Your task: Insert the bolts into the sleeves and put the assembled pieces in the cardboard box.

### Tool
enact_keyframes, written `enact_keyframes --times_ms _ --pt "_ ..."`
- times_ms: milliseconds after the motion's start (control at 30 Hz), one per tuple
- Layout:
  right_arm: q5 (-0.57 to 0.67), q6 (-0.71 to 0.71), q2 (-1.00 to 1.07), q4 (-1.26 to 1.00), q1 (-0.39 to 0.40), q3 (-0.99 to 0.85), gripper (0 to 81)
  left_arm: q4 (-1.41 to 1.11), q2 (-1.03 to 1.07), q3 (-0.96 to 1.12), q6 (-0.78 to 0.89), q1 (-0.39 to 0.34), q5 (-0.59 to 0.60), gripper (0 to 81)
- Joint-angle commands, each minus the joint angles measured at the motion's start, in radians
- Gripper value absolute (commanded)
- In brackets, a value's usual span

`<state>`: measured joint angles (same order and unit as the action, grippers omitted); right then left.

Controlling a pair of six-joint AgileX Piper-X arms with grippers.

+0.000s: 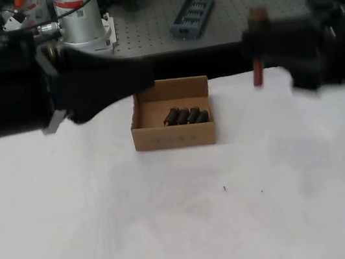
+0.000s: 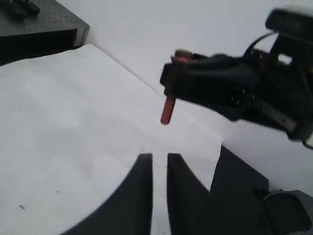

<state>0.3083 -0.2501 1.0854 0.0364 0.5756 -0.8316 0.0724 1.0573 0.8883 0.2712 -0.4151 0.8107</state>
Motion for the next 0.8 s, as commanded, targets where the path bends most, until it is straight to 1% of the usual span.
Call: enact_keyframes --times_ms 0,67,167,233,367,433,600,767 --pt "0.024 -0.049 0.025 0.023 -0.015 -0.039 2.9 0.047 -0.008 0.004 -0.088 0.004 -0.055 0.6" --pt "0.061 -0.08 0.091 0.034 -0.037 -0.102 2.9 0.047 -0.008 0.004 -0.1 0.004 -0.123 0.6" --pt "0.069 -0.162 0.195 0.064 -0.059 -0.204 2.9 0.047 -0.008 0.004 -0.117 0.008 -0.207 0.6" --pt "0.069 -0.208 0.269 0.114 -0.072 -0.286 2.9 0.053 -0.008 0.004 -0.147 0.011 -0.227 0.6" --pt "0.069 -0.214 0.406 0.201 -0.079 -0.431 2.9 0.107 -0.008 0.004 -0.233 0.012 -0.23 0.6" --pt "0.069 -0.243 0.475 0.222 -0.079 -0.501 2.9 0.154 -0.008 0.004 -0.284 0.012 -0.236 0.6" --pt "0.069 -0.327 0.635 0.259 -0.079 -0.653 2.9 0.3 -0.008 0.004 -0.378 0.012 -0.38 0.6" --pt "0.077 -0.376 0.783 0.289 -0.079 -0.792 2.9 0.316 -0.008 0.004 -0.379 0.012 -0.397 0.6"
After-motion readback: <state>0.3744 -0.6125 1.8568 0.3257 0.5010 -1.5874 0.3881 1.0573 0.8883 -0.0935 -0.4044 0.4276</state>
